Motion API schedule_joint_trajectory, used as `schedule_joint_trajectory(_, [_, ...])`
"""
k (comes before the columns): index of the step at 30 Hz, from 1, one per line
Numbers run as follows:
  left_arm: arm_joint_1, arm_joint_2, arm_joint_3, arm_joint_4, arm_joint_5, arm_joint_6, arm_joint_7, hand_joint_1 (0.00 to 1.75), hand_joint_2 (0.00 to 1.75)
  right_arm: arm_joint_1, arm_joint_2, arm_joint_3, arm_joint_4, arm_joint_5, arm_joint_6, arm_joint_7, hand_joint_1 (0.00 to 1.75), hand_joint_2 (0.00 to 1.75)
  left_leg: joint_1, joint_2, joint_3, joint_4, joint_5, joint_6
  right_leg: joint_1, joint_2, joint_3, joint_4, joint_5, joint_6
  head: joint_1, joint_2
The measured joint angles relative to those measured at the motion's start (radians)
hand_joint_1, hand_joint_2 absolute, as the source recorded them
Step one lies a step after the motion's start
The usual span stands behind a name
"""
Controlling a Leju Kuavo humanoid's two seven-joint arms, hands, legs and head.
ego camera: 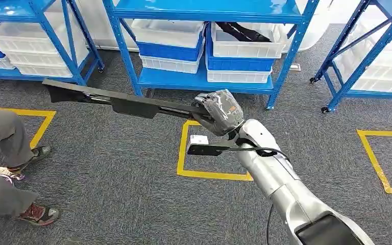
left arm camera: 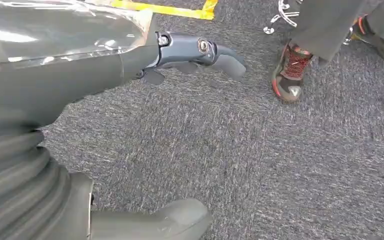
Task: Take the parts from the cabinet and place them on the table.
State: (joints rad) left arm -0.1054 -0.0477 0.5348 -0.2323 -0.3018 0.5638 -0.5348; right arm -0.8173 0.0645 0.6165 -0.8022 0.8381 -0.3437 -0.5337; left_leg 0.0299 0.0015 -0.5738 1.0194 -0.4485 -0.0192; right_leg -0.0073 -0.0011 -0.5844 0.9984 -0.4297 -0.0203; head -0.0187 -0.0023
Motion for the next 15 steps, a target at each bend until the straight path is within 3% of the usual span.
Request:
schedule_joint_trajectory(1, [-0.002,0.000,0.000,0.000,0.000,-0.002,0.000,0.00,1.75,0.000,0.000,0.000,0.000,0.000,-0.001,0.000,1.75,1.75,-0.005,-0.005,0.010,-0.004,-0.016,0.009,0.001,0.000,-0.003,-0.005,0.007,0.010,0.002,0.000])
schedule_joint_trajectory(2, [0.000,0.000,0.001,0.000,0.000,-0.002,-0.002,0.00,1.75,-0.002,0.001,0.000,0.000,0.000,-0.001,0.001,1.75,1.75,-0.012,-0.007,0.004,-0.006,0.002,0.018,0.002,0.000,-0.003,-0.004,0.008,0.013,0.003,0.000])
schedule_joint_trajectory(4, [-0.001,0.002,0.003,0.000,0.000,-0.003,-0.002,0.00,1.75,-0.002,0.003,0.000,0.000,0.000,-0.003,0.001,1.75,1.75,-0.015,-0.005,0.002,-0.015,0.000,0.027,0.004,0.000,-0.005,-0.007,0.015,0.024,-0.001,0.000])
schedule_joint_trajectory(5, [-0.001,0.000,0.005,0.000,0.000,-0.003,-0.005,0.00,1.75,-0.004,0.002,0.000,0.000,0.000,-0.005,0.001,1.75,1.75,-0.012,-0.005,0.000,-0.021,0.004,0.021,0.017,0.000,-0.008,-0.002,0.005,0.009,0.001,0.000])
schedule_joint_trajectory(6, [0.000,0.000,0.005,0.000,0.001,-0.004,-0.009,0.00,1.75,-0.006,0.001,0.000,0.000,0.002,-0.005,0.001,1.75,1.75,-0.016,-0.005,-0.001,-0.021,0.005,0.022,0.014,0.000,-0.013,-0.003,0.013,0.006,-0.001,0.000])
schedule_joint_trajectory(11, [0.000,-0.002,0.014,0.000,0.015,-0.005,-0.098,0.00,1.75,-0.008,-0.003,-0.002,0.000,0.005,-0.019,0.012,1.75,1.75,-0.033,-0.004,-0.017,-0.020,0.018,0.043,0.007,0.000,-0.026,-0.008,0.031,0.034,0.000,0.000])
schedule_joint_trajectory(15, [0.000,-0.005,0.018,0.000,0.016,-0.010,-0.116,0.00,1.75,-0.008,-0.012,-0.002,0.000,0.006,-0.024,0.014,1.75,1.75,-0.036,-0.004,-0.021,-0.019,0.022,0.049,0.005,0.000,-0.028,-0.011,0.036,0.041,0.000,0.000])
